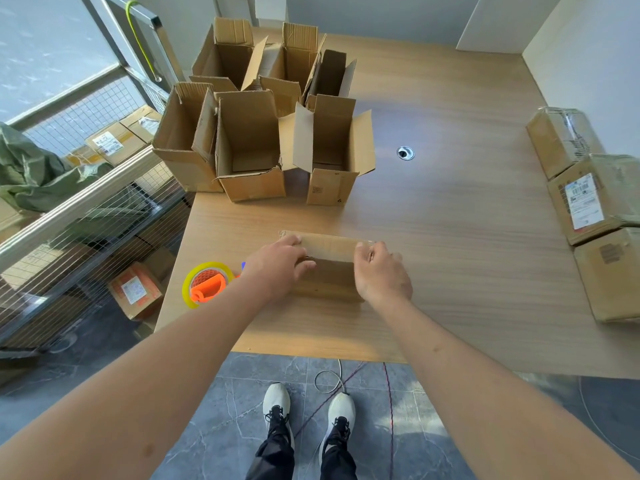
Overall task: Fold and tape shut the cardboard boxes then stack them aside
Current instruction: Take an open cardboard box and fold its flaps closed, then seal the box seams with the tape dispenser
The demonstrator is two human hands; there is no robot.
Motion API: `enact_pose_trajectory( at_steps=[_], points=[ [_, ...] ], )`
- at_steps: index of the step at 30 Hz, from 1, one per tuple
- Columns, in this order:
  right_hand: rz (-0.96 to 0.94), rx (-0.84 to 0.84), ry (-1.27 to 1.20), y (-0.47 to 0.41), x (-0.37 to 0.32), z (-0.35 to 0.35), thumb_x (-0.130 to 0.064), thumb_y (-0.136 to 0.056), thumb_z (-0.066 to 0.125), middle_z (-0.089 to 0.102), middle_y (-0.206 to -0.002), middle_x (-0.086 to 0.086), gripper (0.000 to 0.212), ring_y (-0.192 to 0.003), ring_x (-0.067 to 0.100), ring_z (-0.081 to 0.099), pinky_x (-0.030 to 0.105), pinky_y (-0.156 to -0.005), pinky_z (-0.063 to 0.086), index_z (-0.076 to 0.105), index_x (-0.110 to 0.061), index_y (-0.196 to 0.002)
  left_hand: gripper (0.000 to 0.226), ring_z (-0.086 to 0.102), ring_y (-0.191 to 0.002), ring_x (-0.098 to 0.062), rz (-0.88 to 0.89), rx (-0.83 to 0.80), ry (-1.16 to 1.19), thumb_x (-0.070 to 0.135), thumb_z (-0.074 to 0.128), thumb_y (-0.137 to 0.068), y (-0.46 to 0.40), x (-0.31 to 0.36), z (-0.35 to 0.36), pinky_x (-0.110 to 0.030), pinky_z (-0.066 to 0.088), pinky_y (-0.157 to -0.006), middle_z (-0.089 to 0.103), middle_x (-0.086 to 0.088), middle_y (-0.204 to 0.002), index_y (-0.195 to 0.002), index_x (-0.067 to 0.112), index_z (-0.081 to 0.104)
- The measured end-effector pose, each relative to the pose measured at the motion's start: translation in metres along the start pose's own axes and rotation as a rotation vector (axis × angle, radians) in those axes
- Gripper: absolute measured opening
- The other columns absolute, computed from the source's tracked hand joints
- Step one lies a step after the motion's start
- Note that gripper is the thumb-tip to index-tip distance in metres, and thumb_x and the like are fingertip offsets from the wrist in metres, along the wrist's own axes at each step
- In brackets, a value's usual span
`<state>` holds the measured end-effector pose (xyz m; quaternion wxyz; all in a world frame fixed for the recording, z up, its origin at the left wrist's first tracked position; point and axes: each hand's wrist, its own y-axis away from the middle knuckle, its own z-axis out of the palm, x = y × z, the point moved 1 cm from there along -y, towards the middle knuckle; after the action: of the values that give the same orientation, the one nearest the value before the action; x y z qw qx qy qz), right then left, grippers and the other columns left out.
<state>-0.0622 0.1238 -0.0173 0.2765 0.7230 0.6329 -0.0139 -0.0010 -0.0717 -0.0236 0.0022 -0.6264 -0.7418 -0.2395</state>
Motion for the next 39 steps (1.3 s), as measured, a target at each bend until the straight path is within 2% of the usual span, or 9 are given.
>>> enact_pose_trajectory(
  at_steps=[3,7,13,19,25,29,32,36,39],
  points=[
    [-0.282,0.016,0.235,0.010,-0.002,0.011,-0.054,-0.102,0.045,0.028,-0.156,0.011,0.053,-0.136,0.034,0.037,0.047,-0.105,0.043,0.037,-0.035,-0.151,0.035,0.057,-0.106,-0.032,-0.034,0.151,0.008,0.039,0.060,-0.101,-0.001,0.007,0.013,-0.046,0.054,-0.089,0.047,0.002,-0.133,-0.130,0.019,0.059],
    [-0.417,-0.055,0.213,0.013,0.006,0.041,-0.040,-0.110,0.033,-0.002,-0.172,0.000,0.047,-0.158,0.033,-0.002,0.048,-0.119,0.033,0.025,-0.050,-0.156,0.053,0.056,-0.106,-0.036,0.026,0.264,-0.017,0.033,0.062,-0.101,0.004,0.006,0.025,-0.044,0.049,-0.094,0.045,-0.006,-0.145,-0.147,0.015,0.044],
    [-0.441,0.019,0.235,0.011,0.013,0.060,-0.035,-0.112,0.029,-0.005,-0.172,0.003,0.051,-0.157,0.035,-0.010,0.045,-0.128,0.011,0.018,-0.047,-0.160,0.059,0.058,-0.111,-0.045,-0.257,0.276,0.147,0.046,0.038,-0.105,0.029,-0.057,0.036,-0.048,0.051,-0.084,0.042,-0.019,-0.145,-0.157,0.021,0.026],
    [-0.451,0.098,0.250,0.013,0.018,0.071,-0.033,-0.111,0.027,-0.002,-0.172,0.007,0.052,-0.157,0.037,-0.008,0.048,-0.129,0.007,0.017,-0.044,-0.161,0.093,0.040,-0.136,-0.045,-0.467,0.056,0.142,0.049,0.072,-0.083,0.052,-0.118,0.066,-0.052,0.037,-0.110,0.039,-0.022,-0.148,-0.160,0.022,0.027],
    [-0.477,0.134,0.248,0.013,0.019,0.076,-0.033,-0.111,0.028,0.004,-0.172,0.009,0.050,-0.157,0.039,-0.003,0.046,-0.127,0.005,0.023,-0.043,-0.161,0.103,0.041,-0.135,-0.038,-0.396,0.054,-0.026,0.034,0.080,-0.082,0.047,-0.138,0.083,-0.051,0.030,-0.117,0.045,-0.015,-0.140,-0.163,0.036,0.016],
    [-0.473,0.108,0.231,0.012,0.019,0.072,-0.036,-0.112,0.030,0.003,-0.172,0.006,0.050,-0.158,0.036,-0.004,0.042,-0.127,0.002,0.024,-0.044,-0.160,0.104,0.049,-0.117,-0.041,-0.406,0.197,0.234,0.017,0.080,-0.078,0.052,-0.138,0.076,-0.048,0.041,-0.103,0.049,-0.015,-0.129,-0.161,0.040,0.022],
    [-0.465,0.071,0.167,0.012,0.019,0.069,-0.037,-0.111,0.033,0.002,-0.172,0.003,0.049,-0.158,0.032,-0.006,0.039,-0.127,-0.001,0.027,-0.045,-0.159,0.102,0.046,-0.104,-0.024,-0.360,0.344,0.420,0.014,0.080,-0.083,0.062,-0.126,0.050,-0.038,0.038,-0.092,0.043,-0.004,-0.126,-0.162,0.038,0.019],
    [-0.474,0.041,0.080,0.018,0.015,0.072,-0.036,-0.110,0.038,0.004,-0.172,0.001,0.048,-0.158,0.031,-0.006,0.039,-0.127,0.002,0.033,-0.044,-0.157,0.098,0.036,-0.101,-0.007,-0.075,0.512,0.407,0.007,0.081,-0.082,0.067,-0.104,0.007,-0.034,0.037,-0.086,0.047,-0.005,-0.131,-0.161,0.034,0.028],
    [-0.450,-0.035,0.003,0.019,0.010,0.069,-0.017,-0.108,0.037,0.001,-0.172,-0.003,0.055,-0.158,0.028,-0.009,0.038,-0.127,0.006,0.035,-0.043,-0.156,0.090,0.047,-0.114,-0.025,0.183,0.498,0.304,0.007,0.081,-0.081,0.056,-0.085,-0.022,-0.047,0.044,-0.097,0.048,-0.007,-0.132,-0.157,0.029,0.040]
  ],
)
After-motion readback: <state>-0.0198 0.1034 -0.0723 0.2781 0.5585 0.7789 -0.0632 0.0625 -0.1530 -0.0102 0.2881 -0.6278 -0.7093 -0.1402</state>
